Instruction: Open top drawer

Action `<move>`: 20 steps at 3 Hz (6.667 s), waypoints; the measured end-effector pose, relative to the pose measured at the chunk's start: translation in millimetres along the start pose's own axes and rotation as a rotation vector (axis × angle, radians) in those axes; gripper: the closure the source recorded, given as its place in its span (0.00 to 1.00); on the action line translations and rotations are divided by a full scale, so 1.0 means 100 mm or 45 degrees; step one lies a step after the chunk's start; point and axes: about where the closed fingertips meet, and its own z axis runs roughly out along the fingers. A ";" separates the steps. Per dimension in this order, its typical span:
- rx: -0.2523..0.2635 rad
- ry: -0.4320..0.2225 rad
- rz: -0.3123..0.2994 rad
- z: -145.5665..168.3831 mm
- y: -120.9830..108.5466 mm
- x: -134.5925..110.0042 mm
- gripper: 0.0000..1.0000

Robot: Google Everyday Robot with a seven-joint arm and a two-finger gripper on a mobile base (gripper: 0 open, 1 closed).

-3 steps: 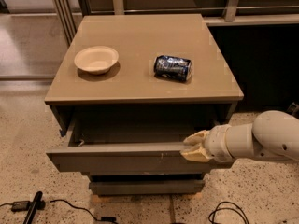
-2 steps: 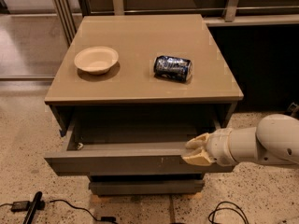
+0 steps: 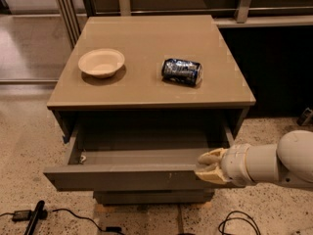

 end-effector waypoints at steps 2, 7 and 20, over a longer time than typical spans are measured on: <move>-0.004 0.015 0.006 -0.09 0.11 0.01 0.81; 0.009 0.042 0.032 -0.06 0.19 0.20 0.00; 0.002 0.061 0.033 -0.21 0.35 0.25 0.00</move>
Offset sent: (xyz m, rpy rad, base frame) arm -0.0129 -0.0012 0.0022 -0.0077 0.0102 -0.0023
